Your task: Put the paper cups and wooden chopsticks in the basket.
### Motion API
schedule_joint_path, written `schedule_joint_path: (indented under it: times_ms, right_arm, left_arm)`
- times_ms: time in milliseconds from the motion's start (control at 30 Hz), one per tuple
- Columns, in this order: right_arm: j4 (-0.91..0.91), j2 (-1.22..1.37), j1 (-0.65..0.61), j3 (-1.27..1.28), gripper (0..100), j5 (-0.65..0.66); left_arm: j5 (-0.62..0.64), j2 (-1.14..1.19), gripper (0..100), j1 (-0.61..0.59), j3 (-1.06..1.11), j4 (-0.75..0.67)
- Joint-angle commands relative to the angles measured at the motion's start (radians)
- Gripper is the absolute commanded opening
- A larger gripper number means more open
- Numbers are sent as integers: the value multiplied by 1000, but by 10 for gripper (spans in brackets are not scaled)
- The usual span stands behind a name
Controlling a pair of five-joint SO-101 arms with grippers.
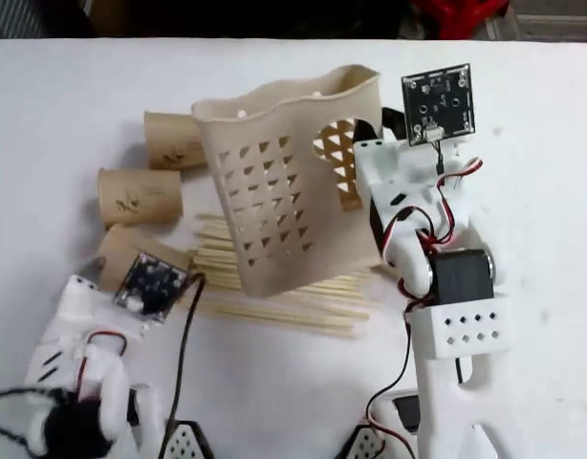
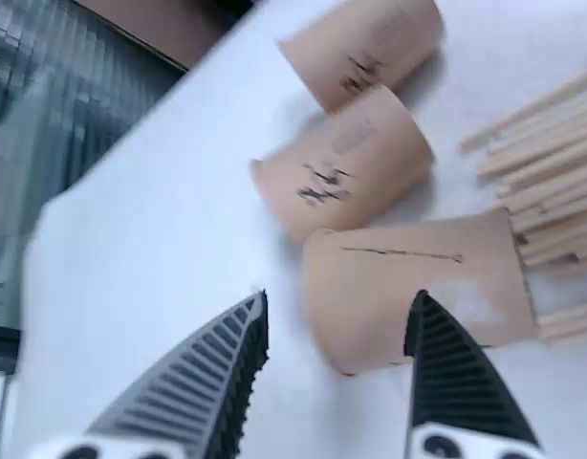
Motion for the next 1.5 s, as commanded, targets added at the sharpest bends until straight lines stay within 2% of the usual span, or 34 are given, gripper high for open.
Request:
schedule_joint_path:
  times_ms: [0,167,233,367,433,600,733,900,1133,1300,1467]
  right_arm:
    - [-10,-7,16,-17,15,0]
    - [-12,-16,39,-15,15,-2]
    - [-38,-16,39,8,15,-15]
    - [-223,-4,30,107,15,-55]
    - [-283,1,30,137,15,-52]
    - [-331,159,31,49,15,-49]
    - [-328,375,30,-117,15,-55]
    - [-245,576,28,-350,15,-57]
    - [-102,743,-4,-608,15,-58]
    - [-82,765,-5,-646,15,-58]
    - [-77,776,-5,-638,15,-55]
  left_arm:
    - [5,8,284,-70,-198,0]
    - [98,67,312,-102,-347,-51]
    - [166,183,312,-107,-419,-61]
    - [338,529,312,-93,-649,-35]
    - [344,693,312,-22,-789,49]
    - [384,949,312,314,-1111,315]
    - [436,1043,312,486,-1257,382]
    - [440,1164,313,504,-1208,250]
    - [445,1349,313,476,-971,-140]
    - [446,1532,313,394,-910,-382]
    - [448,1721,313,384,-944,-508]
